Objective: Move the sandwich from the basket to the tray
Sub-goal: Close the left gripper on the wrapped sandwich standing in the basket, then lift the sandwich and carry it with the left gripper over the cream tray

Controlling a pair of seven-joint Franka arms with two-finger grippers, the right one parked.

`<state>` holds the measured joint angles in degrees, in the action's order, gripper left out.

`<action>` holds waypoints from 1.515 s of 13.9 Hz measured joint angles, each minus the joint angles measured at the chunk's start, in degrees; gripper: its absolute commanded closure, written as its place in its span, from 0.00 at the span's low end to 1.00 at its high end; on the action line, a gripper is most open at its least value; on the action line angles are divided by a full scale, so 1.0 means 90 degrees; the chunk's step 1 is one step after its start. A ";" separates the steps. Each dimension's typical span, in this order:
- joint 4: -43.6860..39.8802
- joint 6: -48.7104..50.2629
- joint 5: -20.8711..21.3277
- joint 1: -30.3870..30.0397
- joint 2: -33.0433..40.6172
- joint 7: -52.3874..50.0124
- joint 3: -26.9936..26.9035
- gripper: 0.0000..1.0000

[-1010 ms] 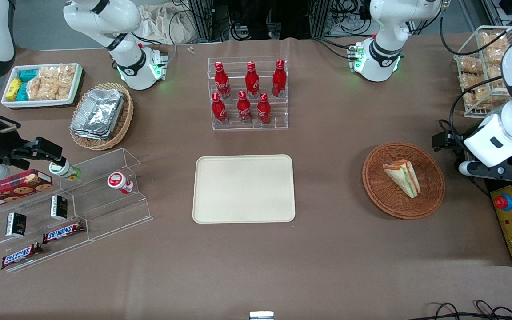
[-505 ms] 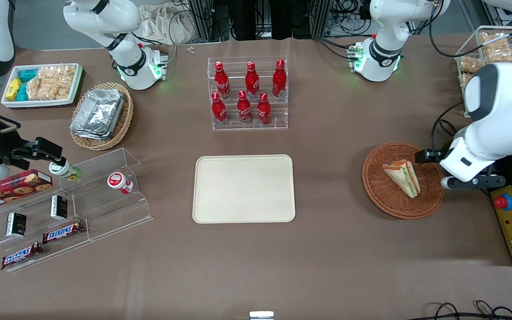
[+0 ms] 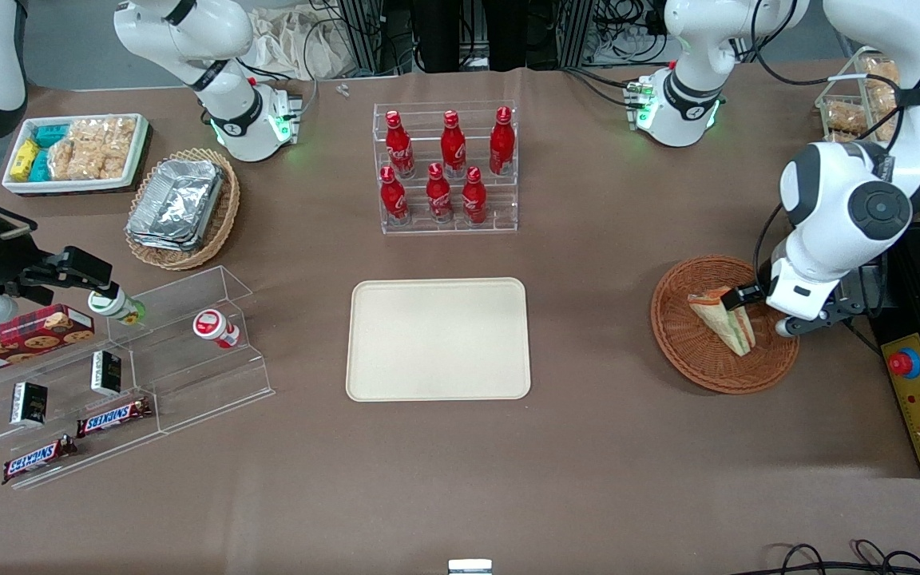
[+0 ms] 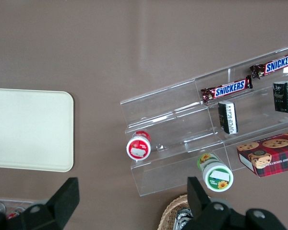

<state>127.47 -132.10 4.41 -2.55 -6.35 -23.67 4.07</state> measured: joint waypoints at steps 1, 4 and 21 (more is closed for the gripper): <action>0.0029 -0.0114 0.0000 0.0000 -0.0054 -0.0087 0.0000 0.00; 0.0189 -0.0520 0.0000 0.0003 -0.0236 -0.0469 0.0000 0.00; 0.0348 -0.1156 0.0000 0.0028 -0.0872 -0.1346 0.0011 1.00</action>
<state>130.60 -142.51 4.41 -2.30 -14.20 -35.79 4.17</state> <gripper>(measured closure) 0.656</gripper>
